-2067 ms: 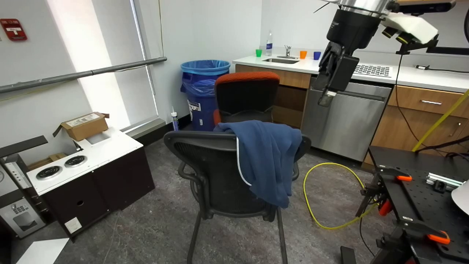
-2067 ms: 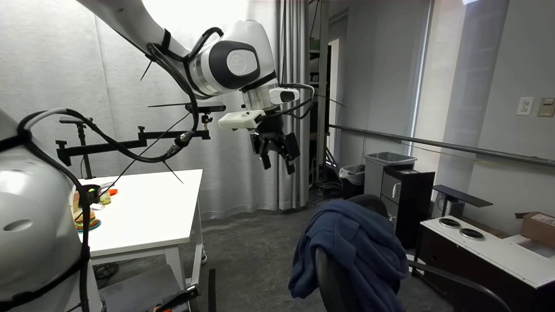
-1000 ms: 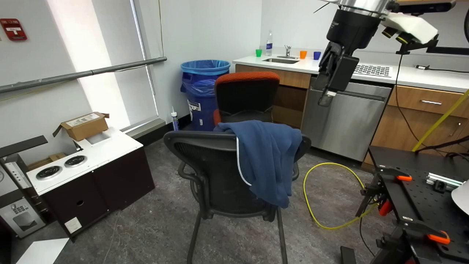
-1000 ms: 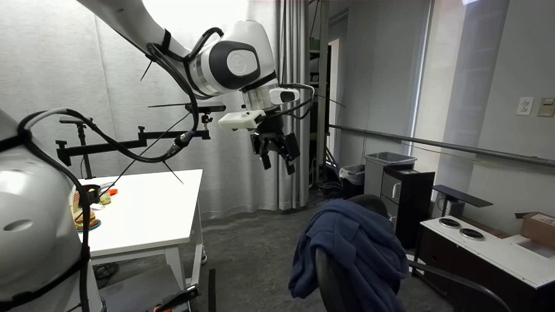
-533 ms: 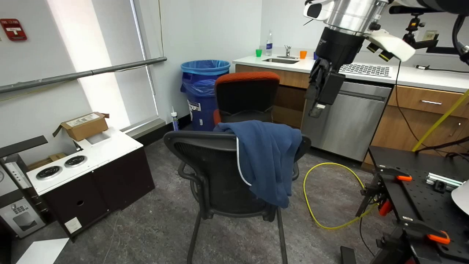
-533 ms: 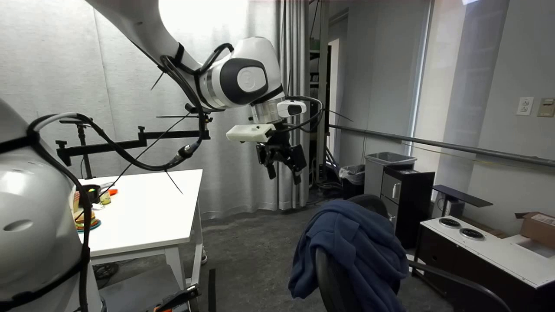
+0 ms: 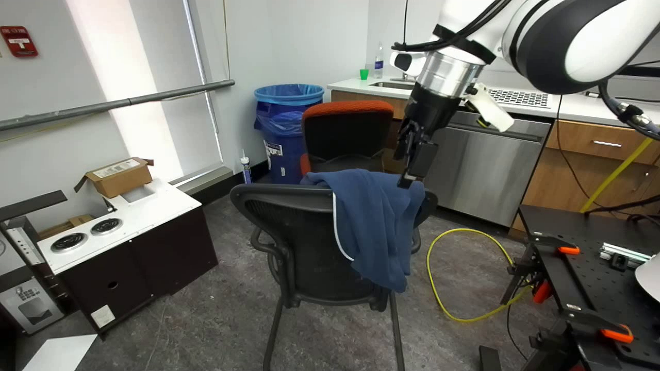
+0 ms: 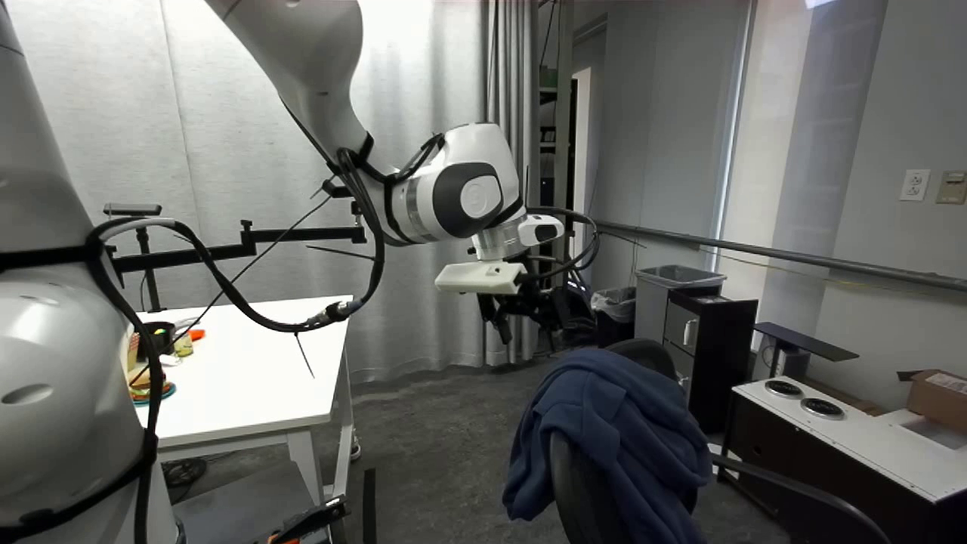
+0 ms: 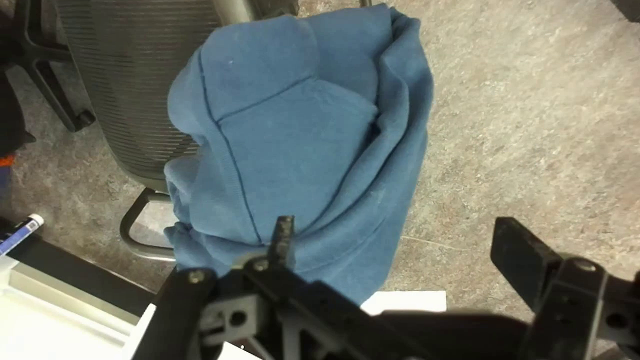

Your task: Put the hoodie on the seat of the chair

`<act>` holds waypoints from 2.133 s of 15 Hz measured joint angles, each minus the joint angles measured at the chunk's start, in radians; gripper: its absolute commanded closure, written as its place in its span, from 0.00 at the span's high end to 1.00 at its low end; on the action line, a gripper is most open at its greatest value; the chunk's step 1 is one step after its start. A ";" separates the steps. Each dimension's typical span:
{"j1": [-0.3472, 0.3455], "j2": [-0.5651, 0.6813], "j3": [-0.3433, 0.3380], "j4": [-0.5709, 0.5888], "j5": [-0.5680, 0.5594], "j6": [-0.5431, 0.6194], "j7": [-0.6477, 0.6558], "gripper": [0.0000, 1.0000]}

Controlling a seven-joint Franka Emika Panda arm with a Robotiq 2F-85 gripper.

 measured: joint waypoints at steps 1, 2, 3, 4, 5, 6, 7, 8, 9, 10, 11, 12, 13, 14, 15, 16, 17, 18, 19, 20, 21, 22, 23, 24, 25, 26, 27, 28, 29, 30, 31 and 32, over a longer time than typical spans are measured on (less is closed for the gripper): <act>-0.006 0.034 -0.012 0.021 -0.022 0.017 0.000 1.00; -0.011 0.066 -0.025 0.043 -0.043 0.028 0.000 1.00; -0.016 0.095 -0.040 0.067 -0.062 0.033 0.000 1.00; -0.019 0.121 -0.056 0.090 -0.078 0.033 0.000 1.00; -0.020 0.143 -0.070 0.112 -0.089 0.033 0.000 1.00; -0.021 0.161 -0.084 0.132 -0.097 0.033 0.000 1.00; -0.021 0.176 -0.096 0.149 -0.102 0.033 0.000 1.00; -0.021 0.190 -0.106 0.164 -0.106 0.033 0.000 1.00; -0.021 0.202 -0.114 0.176 -0.110 0.033 0.000 1.00; -0.021 0.214 -0.120 0.187 -0.111 0.033 0.000 1.00; -0.021 0.225 -0.124 0.196 -0.111 0.033 0.000 1.00; -0.021 0.235 -0.125 0.204 -0.111 0.033 0.000 1.00; -0.020 0.246 -0.126 0.210 -0.111 0.033 0.000 1.00; -0.020 0.258 -0.126 0.218 -0.111 0.034 0.002 1.00; -0.019 0.271 -0.127 0.227 -0.111 0.034 0.004 1.00; -0.018 0.284 -0.127 0.236 -0.111 0.034 0.007 1.00; -0.017 0.299 -0.128 0.246 -0.111 0.034 0.009 1.00; -0.016 0.316 -0.128 0.257 -0.111 0.034 0.012 1.00; -0.015 0.332 -0.129 0.267 -0.111 0.035 0.014 1.00; -0.013 0.350 -0.130 0.278 -0.111 0.036 0.015 1.00; -0.011 0.365 -0.132 0.289 -0.111 0.036 0.016 1.00; -0.009 0.374 -0.134 0.299 -0.111 0.036 0.016 1.00; -0.007 0.380 -0.137 0.307 -0.111 0.036 0.016 1.00; -0.006 0.385 -0.139 0.312 -0.111 0.036 0.016 1.00; -0.005 0.389 -0.141 0.317 -0.111 0.036 0.016 1.00; -0.004 0.393 -0.142 0.322 -0.111 0.036 0.016 1.00; -0.004 0.397 -0.143 0.327 -0.111 0.036 0.016 1.00; -0.003 0.399 -0.144 0.330 -0.111 0.036 0.016 1.00; -0.002 0.402 -0.145 0.334 -0.111 0.036 0.016 1.00; -0.001 0.404 -0.145 0.336 -0.111 0.036 0.016 0.85; 0.000 0.406 -0.147 0.338 -0.111 0.036 0.017 0.74; 0.001 0.408 -0.148 0.340 -0.111 0.036 0.019 0.68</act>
